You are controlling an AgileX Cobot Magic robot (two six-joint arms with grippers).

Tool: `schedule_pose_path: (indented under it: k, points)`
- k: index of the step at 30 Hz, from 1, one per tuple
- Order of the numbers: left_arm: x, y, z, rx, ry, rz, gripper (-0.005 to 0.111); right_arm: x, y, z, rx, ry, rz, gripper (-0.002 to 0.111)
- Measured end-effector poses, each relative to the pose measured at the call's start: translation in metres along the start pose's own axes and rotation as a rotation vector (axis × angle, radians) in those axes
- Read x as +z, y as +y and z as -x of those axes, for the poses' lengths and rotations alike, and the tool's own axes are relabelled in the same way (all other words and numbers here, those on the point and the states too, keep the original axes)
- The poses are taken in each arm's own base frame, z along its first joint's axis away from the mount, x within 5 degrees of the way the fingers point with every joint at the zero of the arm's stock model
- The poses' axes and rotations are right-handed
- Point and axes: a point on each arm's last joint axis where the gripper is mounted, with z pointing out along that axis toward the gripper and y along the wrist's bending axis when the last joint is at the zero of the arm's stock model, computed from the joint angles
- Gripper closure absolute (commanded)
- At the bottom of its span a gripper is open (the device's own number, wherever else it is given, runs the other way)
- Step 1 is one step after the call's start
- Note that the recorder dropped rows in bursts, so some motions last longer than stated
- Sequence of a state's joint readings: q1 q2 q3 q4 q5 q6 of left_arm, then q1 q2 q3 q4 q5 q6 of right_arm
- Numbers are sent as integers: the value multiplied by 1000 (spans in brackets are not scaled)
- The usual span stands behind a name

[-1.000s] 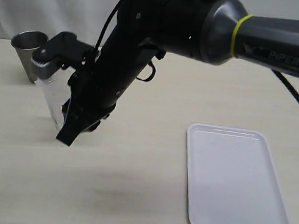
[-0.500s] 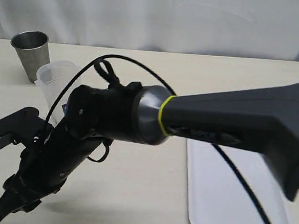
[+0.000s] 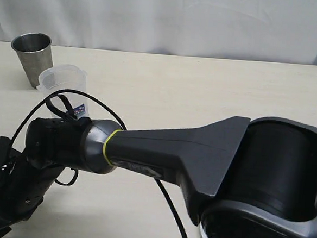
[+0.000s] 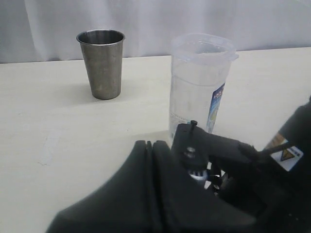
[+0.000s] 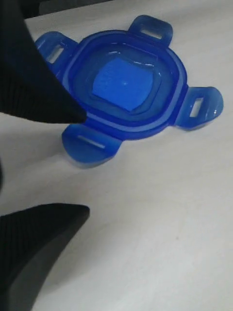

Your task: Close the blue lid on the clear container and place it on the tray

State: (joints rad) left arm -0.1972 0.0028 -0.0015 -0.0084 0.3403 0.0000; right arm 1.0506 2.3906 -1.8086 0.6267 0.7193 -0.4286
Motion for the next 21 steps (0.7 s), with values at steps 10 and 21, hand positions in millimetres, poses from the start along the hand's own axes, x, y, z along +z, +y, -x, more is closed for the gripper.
schedule_pose_path:
  k: [10, 21]
  points:
    - [0, 0, 0, 0, 0, 0, 107, 12, 8, 3, -3, 12, 16, 59]
    - [0, 0, 0, 0, 0, 0, 107, 16, 10, -1, 8, 58, 36, 84]
